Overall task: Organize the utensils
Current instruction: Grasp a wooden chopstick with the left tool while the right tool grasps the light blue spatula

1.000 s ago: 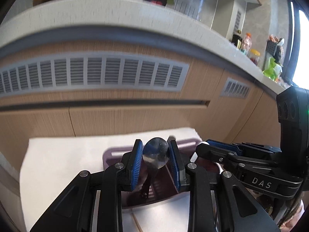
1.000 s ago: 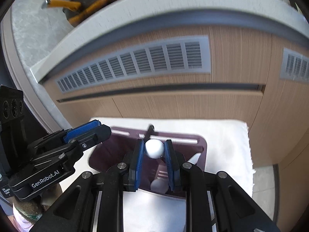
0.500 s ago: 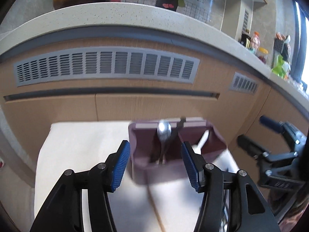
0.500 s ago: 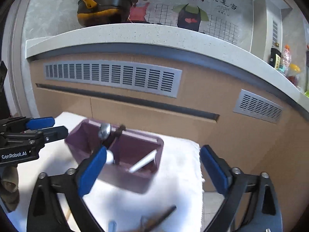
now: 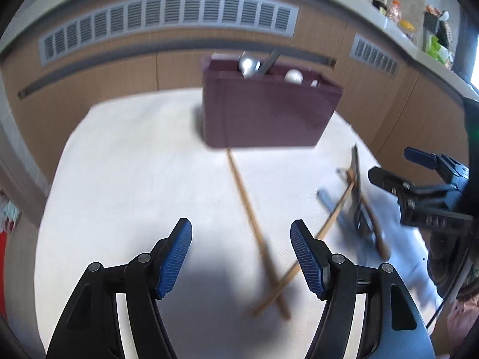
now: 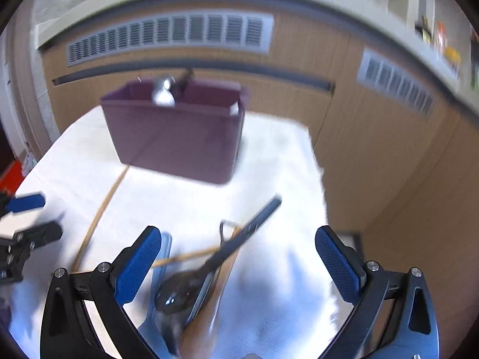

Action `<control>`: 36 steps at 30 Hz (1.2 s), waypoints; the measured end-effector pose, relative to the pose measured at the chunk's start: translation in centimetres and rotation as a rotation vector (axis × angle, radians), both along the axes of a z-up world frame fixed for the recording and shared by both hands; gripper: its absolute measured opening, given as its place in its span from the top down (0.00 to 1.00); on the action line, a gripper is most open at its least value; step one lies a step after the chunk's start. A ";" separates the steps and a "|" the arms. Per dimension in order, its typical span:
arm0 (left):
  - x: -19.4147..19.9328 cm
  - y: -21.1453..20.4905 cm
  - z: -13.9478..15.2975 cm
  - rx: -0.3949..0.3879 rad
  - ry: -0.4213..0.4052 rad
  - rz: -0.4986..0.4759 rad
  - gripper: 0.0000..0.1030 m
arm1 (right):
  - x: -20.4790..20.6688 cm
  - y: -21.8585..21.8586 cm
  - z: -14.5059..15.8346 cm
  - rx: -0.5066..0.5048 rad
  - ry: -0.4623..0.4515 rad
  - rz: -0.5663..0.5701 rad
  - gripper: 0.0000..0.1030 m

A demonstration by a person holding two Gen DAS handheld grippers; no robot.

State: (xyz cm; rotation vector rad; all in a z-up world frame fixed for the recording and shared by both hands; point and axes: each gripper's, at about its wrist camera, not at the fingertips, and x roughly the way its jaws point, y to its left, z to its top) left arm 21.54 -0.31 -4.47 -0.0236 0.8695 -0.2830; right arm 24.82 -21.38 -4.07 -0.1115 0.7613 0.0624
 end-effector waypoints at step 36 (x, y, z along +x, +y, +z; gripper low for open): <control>-1.5 -1.0 -2.1 0.170 0.140 -0.167 0.90 | -5.4 2.4 -0.5 0.093 0.108 0.260 0.78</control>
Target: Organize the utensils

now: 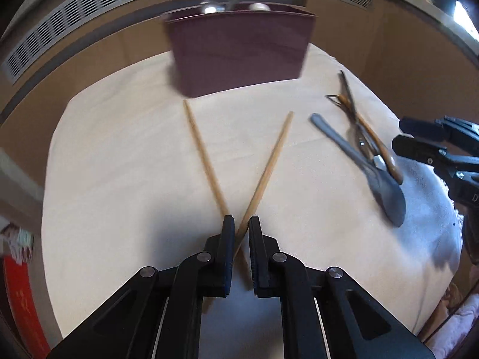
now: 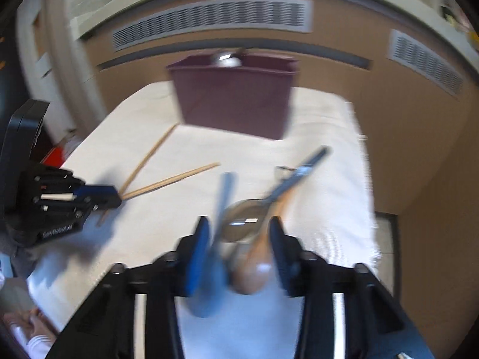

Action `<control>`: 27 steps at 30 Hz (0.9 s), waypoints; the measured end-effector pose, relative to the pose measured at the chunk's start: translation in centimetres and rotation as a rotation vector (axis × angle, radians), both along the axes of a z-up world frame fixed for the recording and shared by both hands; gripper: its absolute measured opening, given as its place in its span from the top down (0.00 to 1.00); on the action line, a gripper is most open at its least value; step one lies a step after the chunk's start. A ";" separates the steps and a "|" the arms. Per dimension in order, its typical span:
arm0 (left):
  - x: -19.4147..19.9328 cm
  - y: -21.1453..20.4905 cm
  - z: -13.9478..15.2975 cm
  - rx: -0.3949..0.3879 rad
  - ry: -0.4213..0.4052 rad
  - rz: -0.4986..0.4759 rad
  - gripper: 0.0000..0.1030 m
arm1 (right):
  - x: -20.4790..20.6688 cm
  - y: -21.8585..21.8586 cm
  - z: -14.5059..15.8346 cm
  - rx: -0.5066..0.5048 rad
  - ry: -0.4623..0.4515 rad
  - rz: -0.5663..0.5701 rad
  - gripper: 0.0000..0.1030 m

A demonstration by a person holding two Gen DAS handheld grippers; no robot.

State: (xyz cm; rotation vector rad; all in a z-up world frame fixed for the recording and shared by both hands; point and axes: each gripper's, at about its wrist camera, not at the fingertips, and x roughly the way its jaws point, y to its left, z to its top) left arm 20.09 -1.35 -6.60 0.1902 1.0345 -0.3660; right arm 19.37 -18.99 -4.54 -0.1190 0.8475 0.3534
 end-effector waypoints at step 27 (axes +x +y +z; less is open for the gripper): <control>3.2 -1.5 -0.6 0.007 0.105 -0.100 0.88 | 1.5 1.8 -2.8 -0.036 0.148 -0.001 0.92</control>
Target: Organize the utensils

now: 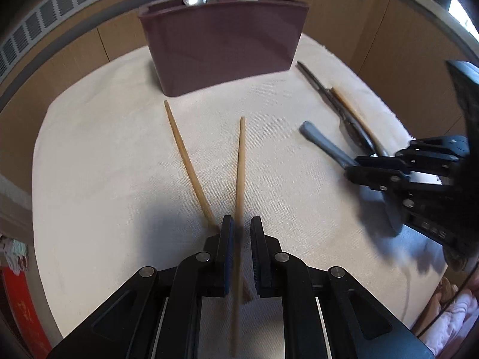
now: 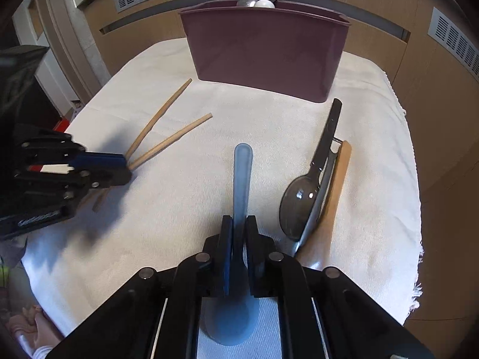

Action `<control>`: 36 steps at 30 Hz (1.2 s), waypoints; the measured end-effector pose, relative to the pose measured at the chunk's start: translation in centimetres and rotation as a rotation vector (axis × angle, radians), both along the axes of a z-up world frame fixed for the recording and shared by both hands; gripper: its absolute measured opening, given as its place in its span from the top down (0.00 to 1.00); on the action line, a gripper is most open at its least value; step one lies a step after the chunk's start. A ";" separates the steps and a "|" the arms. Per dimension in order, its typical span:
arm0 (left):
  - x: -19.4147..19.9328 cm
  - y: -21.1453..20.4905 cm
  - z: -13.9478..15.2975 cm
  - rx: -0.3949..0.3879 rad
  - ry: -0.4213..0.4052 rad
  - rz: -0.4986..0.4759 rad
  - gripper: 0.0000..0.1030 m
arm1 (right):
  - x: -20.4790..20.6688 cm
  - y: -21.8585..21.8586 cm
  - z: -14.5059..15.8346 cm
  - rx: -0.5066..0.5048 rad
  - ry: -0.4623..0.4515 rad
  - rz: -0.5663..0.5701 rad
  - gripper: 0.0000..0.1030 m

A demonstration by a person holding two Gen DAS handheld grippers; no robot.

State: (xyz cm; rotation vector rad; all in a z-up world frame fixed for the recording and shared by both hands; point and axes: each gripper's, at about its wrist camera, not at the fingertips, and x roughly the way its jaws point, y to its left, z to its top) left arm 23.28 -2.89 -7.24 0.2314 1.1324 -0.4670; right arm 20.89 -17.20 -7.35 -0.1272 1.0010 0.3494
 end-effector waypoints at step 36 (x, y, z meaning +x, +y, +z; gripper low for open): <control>-0.3 -3.0 -1.2 0.072 -0.017 0.005 0.89 | -3.8 -3.2 2.5 0.147 -0.084 -0.067 0.92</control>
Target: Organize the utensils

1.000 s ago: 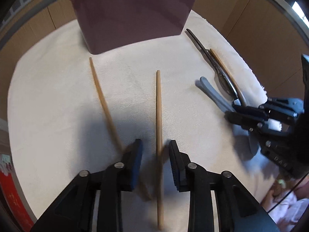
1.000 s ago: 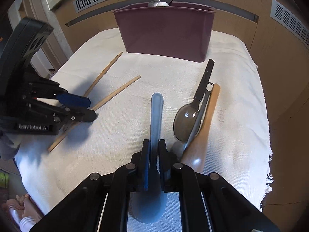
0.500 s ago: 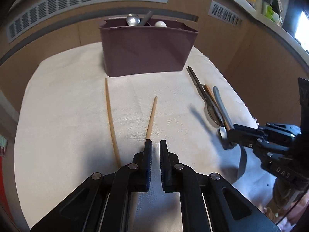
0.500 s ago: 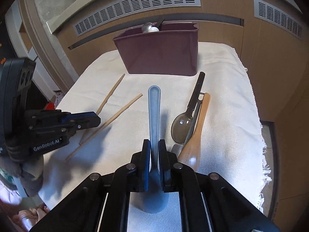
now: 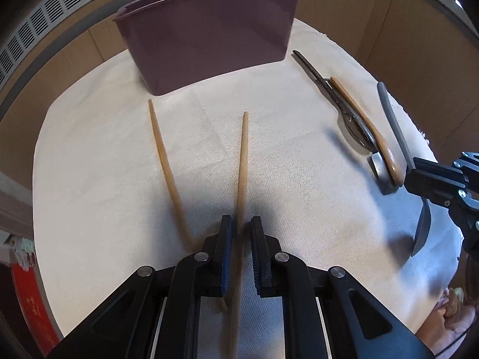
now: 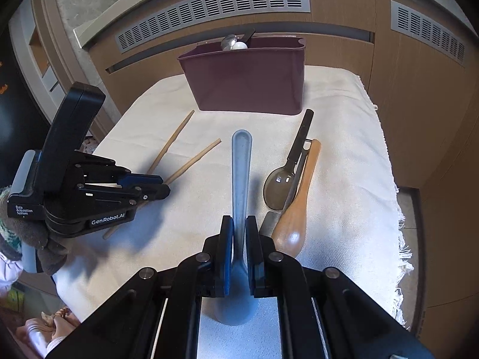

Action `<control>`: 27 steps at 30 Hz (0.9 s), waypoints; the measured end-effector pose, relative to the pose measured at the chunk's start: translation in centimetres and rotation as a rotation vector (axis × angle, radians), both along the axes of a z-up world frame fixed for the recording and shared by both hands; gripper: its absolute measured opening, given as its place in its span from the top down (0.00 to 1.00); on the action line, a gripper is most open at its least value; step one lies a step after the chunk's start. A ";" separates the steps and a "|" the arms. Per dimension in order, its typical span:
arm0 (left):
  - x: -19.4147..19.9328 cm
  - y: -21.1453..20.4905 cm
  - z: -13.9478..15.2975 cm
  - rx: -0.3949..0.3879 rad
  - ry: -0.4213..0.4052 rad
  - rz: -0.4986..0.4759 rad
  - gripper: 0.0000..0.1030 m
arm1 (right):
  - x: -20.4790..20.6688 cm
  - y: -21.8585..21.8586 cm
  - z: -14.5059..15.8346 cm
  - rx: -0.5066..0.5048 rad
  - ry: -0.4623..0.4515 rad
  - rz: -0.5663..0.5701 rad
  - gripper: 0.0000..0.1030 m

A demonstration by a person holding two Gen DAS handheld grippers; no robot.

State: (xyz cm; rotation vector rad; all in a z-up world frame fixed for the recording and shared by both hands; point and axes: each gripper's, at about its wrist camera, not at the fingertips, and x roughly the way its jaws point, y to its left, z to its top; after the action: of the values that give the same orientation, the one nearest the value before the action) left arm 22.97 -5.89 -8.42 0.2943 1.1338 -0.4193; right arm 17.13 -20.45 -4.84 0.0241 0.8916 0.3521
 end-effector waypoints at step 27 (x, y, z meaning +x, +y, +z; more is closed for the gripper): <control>-5.5 4.1 17.6 -0.483 -0.482 0.131 0.94 | -1.6 -0.2 14.6 0.045 -0.361 -0.048 0.92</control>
State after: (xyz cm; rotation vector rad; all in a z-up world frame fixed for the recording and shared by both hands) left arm 17.44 -1.81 9.19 -0.1027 0.5520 -0.4617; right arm 15.56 -20.64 9.80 0.0221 0.5247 0.3189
